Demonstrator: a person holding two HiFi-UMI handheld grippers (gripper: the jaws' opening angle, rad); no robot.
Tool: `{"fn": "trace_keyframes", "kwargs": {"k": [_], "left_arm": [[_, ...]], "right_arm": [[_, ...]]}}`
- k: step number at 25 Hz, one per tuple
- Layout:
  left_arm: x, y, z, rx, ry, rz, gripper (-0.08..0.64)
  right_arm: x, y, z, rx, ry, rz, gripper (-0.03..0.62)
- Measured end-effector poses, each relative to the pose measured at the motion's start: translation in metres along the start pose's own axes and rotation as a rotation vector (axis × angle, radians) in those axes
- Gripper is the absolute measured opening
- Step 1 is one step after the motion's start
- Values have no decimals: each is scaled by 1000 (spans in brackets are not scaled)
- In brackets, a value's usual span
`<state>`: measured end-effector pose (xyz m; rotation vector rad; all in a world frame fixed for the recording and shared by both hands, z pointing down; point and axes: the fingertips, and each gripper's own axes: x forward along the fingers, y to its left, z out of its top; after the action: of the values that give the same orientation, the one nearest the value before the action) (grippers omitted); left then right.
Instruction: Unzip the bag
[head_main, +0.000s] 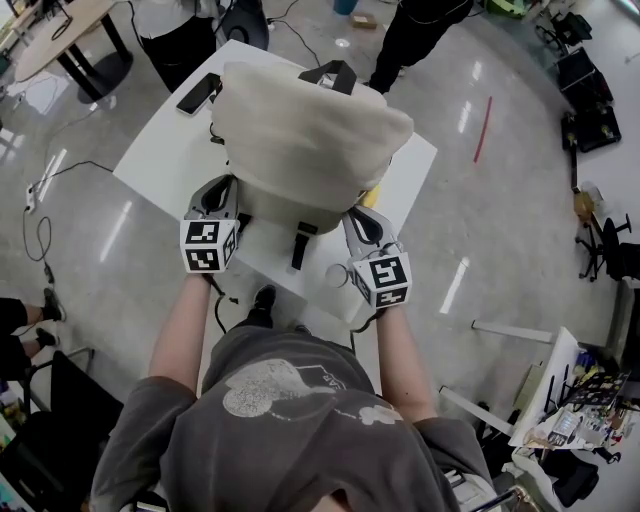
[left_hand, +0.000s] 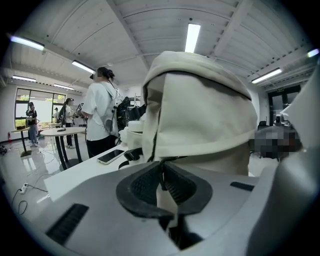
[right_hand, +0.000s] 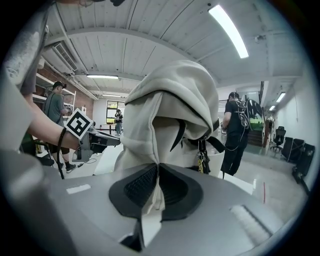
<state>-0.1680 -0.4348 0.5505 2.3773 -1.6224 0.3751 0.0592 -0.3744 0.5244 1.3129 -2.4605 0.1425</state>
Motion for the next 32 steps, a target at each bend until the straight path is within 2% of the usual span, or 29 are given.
{"fn": "trace_keyframes", "kwargs": {"k": [3,6,14,19,24,32], "left_arm": [[2,20,-4,-33,13,23,37],[4,25,-3,-33,15,12,40],[6,21,-10,-60,13,9,38],[7,5,-26,-46,62,-52,40],[6,-2,-33,-48,75,-61,41],[-1,-18,-37,-23,98,-93,122]], "right_arm": [[1,-1,0,1,5,0,17],[3,-1,2,3,6,-4,17],[5,-4,2,16,-2,-30,18],[7,-7,1,64,-14,-47,21],[10,-10,1,93,-24,-66,25],[7,-9,-1,119,-34,-87,54]]}}
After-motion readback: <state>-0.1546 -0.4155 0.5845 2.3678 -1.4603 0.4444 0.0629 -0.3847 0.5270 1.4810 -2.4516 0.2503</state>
